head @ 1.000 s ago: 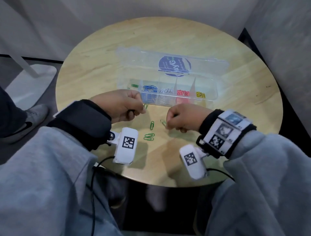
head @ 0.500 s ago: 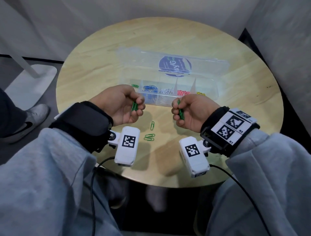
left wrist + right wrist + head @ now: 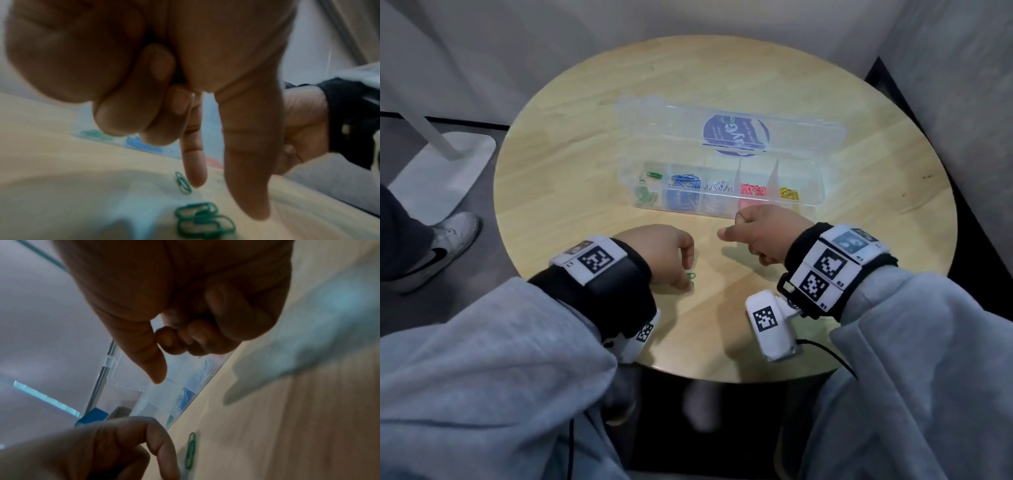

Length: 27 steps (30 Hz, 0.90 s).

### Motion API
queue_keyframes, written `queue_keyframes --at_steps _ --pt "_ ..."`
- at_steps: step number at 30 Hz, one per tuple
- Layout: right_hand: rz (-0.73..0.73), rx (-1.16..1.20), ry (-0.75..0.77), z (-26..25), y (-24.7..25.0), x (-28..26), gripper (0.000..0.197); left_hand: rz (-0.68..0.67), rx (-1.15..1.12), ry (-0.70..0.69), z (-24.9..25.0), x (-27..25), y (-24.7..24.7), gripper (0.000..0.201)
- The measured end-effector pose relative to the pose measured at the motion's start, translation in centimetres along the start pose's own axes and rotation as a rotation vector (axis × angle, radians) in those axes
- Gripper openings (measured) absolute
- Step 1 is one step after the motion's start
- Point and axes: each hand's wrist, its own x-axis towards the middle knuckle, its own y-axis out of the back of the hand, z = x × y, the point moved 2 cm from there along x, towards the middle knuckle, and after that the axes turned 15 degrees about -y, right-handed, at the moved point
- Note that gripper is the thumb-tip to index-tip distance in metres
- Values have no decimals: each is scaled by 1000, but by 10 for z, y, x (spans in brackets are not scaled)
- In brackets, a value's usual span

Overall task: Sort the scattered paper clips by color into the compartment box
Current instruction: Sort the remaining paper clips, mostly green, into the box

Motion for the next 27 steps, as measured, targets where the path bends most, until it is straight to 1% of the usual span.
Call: queue_keyframes --at_steps 3,6,7,10,11,15,17,19,20,24,25,27 --pt "62 -189 87 -4 -2 -8 43 -29 67 5 2 2 -5 22" --pt "51 -240 157 -6 -4 -12 42 -73 94 42 3 3 -7 15" --pt "51 -255 177 -6 -5 -11 39 -89 98 51 3 3 -7 16" --pt "68 -321 217 -10 -7 -14 19 -117 91 81 0 1 -8 22" --pt "75 -354 221 -12 -9 -14 16 -118 90 87 -2 0 -8 23" --pt "88 -542 228 -27 -21 -11 22 -138 76 81 -8 -4 -10 22" --pt "87 -627 237 -33 -30 -9 21 -127 -24 65 -13 -8 -2 18" --pt "91 -745 253 -38 -38 -9 19 -67 -181 40 -21 -12 16 19" --pt "83 -806 268 -40 -40 -9 18 -15 -261 33 -27 -14 28 19" --pt "44 -964 294 -47 -44 -9 4 289 -594 84 -60 -20 69 21" --pt "47 -1001 279 -47 -45 -9 3 338 -635 99 -66 -20 75 22" --pt "54 -1062 229 -45 -46 -8 8 385 -671 117 -73 -16 81 24"
